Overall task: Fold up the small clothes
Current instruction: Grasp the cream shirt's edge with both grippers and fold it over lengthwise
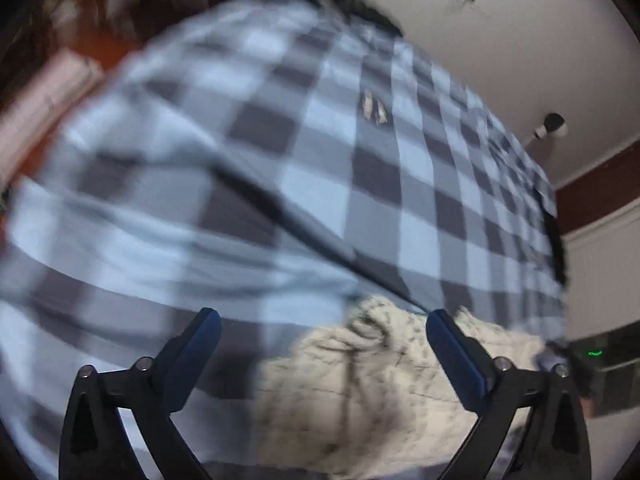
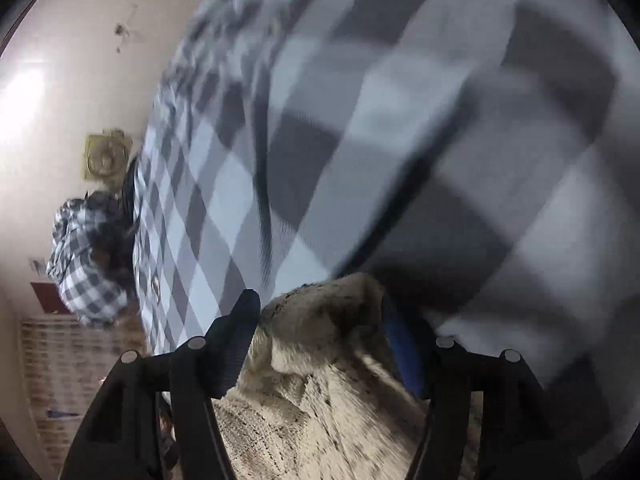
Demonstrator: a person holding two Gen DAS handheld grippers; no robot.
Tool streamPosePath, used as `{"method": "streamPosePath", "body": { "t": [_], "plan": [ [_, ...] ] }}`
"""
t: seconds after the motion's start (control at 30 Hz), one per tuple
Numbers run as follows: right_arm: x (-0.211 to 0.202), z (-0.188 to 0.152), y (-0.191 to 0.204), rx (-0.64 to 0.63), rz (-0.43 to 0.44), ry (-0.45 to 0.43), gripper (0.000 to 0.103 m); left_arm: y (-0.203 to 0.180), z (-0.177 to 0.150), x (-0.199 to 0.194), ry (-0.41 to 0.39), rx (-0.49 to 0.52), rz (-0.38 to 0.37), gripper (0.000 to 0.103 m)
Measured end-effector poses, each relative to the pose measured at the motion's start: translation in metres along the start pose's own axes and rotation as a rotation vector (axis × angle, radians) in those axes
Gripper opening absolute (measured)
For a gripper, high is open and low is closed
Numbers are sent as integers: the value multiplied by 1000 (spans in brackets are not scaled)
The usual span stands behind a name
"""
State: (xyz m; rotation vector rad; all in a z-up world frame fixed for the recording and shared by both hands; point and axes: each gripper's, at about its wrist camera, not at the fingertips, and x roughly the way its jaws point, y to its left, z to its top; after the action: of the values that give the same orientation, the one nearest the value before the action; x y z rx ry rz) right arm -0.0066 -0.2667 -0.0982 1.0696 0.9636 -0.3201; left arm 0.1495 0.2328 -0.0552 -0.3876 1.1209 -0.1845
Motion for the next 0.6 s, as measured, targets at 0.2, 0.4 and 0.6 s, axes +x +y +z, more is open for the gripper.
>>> {"method": "streamPosePath", "body": {
  "t": [0.2,0.4,0.6],
  "plan": [
    [-77,-48,28,-159,-24,-119,72,-32,-45,1,139,191,-63,103],
    [-99,-136,29,-299,-10,-79,80,-36,-68,50,311,333,-26,69],
    [-63,-160,58,-446,-46,0,80,-52,-69,66,279,418,-72,63]
  ]
}}
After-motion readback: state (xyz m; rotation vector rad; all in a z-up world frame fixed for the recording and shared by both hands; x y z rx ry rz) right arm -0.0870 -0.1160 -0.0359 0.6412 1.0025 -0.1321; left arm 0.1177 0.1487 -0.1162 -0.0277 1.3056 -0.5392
